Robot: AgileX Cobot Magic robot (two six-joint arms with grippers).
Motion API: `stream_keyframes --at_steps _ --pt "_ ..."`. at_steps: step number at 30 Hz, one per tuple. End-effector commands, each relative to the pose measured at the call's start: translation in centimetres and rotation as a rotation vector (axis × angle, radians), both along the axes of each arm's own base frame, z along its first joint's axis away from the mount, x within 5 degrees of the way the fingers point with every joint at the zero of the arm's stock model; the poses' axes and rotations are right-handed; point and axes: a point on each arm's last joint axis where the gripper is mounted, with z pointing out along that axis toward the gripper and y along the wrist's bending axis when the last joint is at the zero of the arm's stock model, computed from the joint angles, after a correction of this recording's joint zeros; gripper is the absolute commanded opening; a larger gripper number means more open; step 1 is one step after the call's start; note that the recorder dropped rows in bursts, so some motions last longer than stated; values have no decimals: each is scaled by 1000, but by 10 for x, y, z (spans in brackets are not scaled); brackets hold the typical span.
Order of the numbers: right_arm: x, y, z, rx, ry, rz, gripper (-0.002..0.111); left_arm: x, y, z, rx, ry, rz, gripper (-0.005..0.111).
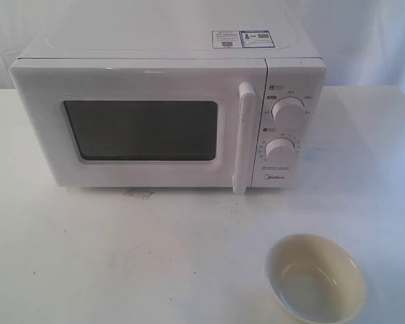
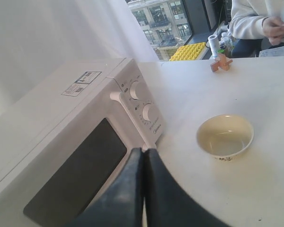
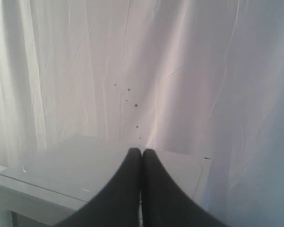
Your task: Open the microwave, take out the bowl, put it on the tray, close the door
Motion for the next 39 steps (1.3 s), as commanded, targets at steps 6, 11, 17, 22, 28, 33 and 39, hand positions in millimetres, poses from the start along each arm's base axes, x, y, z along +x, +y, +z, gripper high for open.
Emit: stream_keyframes --at_steps 6,11,17,22,28,33,39 --pt "-18 -14 6 37 -53 -15 0 -3 -1 2 -9 -2 -12 0" --pt "-46 -39 11 134 -112 -83 0 -3 -1 2 -9 -2 -12 0" --pt "-73 -67 -11 167 -126 -368 0 -3 -1 2 -9 -2 -12 0" --pt "-77 -71 -53 166 -72 -490 0 -3 -1 2 -9 -2 -12 0" --pt "-70 -72 -115 181 56 -581 0 -3 -1 2 -9 -2 -12 0" --pt "-69 -72 -151 245 130 -612 0 -3 -1 2 -9 -2 -12 0" --pt "-67 -70 -154 257 133 -587 0 -3 -1 2 -9 -2 -12 0"
